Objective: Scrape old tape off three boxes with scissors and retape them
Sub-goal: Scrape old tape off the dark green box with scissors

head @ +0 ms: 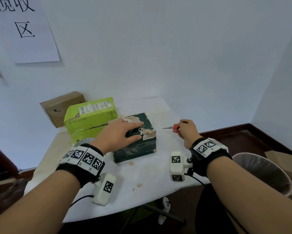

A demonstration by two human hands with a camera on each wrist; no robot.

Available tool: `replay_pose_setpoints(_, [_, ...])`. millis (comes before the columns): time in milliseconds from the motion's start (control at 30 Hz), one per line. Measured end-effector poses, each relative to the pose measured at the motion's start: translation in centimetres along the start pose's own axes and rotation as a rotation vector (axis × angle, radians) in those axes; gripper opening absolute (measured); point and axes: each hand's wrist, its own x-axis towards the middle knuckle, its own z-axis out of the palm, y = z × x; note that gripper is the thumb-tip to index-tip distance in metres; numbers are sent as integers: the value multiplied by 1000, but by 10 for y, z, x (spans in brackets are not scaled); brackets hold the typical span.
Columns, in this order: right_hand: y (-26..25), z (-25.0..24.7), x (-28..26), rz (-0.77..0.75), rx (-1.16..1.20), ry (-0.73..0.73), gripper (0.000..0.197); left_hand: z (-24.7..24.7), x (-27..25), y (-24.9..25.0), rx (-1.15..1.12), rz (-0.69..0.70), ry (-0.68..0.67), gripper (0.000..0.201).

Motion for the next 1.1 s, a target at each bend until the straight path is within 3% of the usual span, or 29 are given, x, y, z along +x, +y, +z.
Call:
replay_pose_setpoints(100, [15,1,1,123,-84,-78,24,2,-1,-2,-28,27,-3,45])
replay_pose_setpoints(167, [19,3,3,118,-171,-116,27,3,1,-3,-8,45,-11,44])
replay_pose_setpoints(267, [19,10,5,-11,-527,-152,28,3,1,-1,22,68,5,45])
replay_pose_setpoints(333, [14,12,3,-138,-608,-98,32,3,1,-1,-2,46,16,52])
replay_pose_setpoints(367, [10,14,-1,-183,-557,-98,32,3,1,-1,-18,25,19,57])
replay_pose_setpoints(433, [2,24,-11,-182,-420,-235,33,4,1,-2,-40,-13,26,64])
replay_pose_setpoints(533, [-5,43,-29,-3,-273,-556,44,4,1,-1,-54,-44,31,68])
replay_pose_setpoints(600, [-4,51,-38,63,-205,-680,34,3,0,0,-60,-63,40,67])
replay_pose_setpoints(733, [0,54,-44,91,-119,-695,18,2,-3,4,-72,-67,62,65])
replay_pose_setpoints(1100, [-1,60,-50,137,-87,-624,24,0,-4,6,-81,-76,56,63])
